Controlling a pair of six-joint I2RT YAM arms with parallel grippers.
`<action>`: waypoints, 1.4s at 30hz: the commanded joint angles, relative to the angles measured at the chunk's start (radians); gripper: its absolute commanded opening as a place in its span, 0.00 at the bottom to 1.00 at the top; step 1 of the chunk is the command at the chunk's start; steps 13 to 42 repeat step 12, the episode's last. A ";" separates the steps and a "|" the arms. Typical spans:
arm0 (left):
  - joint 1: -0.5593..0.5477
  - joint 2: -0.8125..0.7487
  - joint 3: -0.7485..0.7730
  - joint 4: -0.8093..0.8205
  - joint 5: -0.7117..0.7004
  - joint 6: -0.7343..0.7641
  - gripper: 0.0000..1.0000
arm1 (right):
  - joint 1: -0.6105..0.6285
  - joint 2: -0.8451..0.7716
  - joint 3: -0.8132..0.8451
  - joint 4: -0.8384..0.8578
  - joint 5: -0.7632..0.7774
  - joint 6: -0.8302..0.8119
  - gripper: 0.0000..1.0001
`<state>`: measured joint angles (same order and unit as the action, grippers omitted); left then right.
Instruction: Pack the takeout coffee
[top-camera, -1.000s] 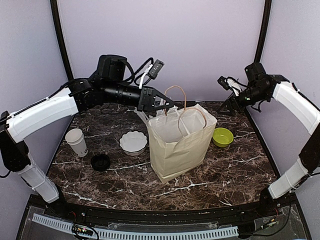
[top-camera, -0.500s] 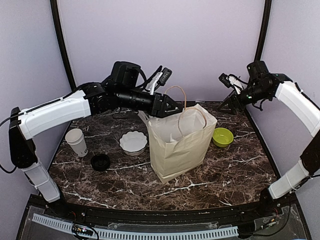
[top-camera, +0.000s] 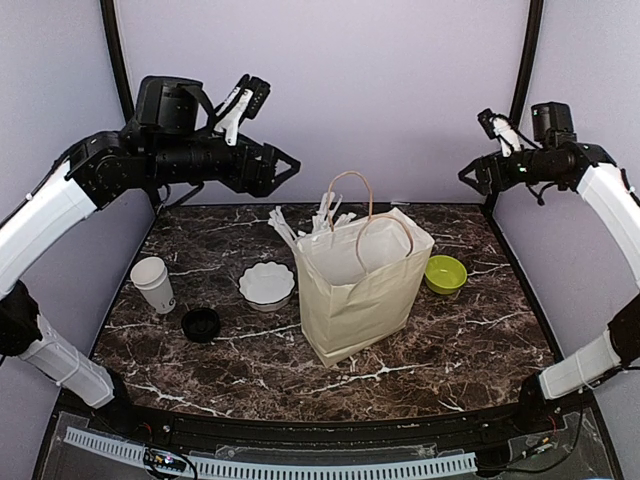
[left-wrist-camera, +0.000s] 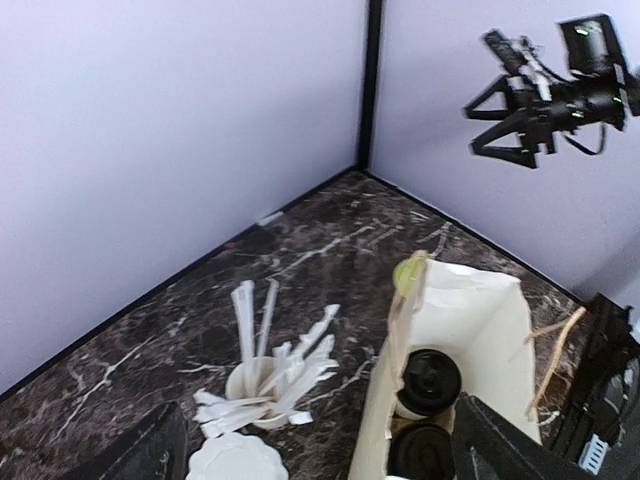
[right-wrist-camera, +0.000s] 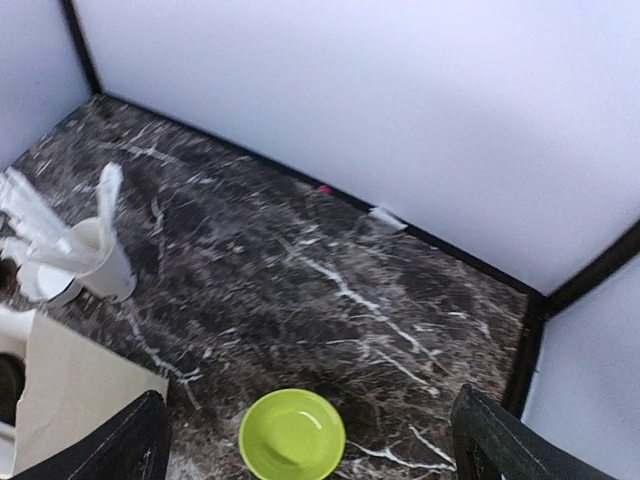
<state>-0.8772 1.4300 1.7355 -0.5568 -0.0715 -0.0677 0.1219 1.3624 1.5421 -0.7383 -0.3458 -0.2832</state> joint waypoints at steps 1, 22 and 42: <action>0.064 -0.069 0.012 -0.102 -0.296 0.046 0.97 | -0.063 -0.101 -0.043 0.233 0.169 0.200 0.99; 0.185 -0.177 -0.258 0.001 -0.426 -0.062 0.99 | -0.065 -0.184 -0.116 0.273 0.165 0.259 0.99; 0.185 -0.177 -0.258 0.001 -0.426 -0.062 0.99 | -0.065 -0.184 -0.116 0.273 0.165 0.259 0.99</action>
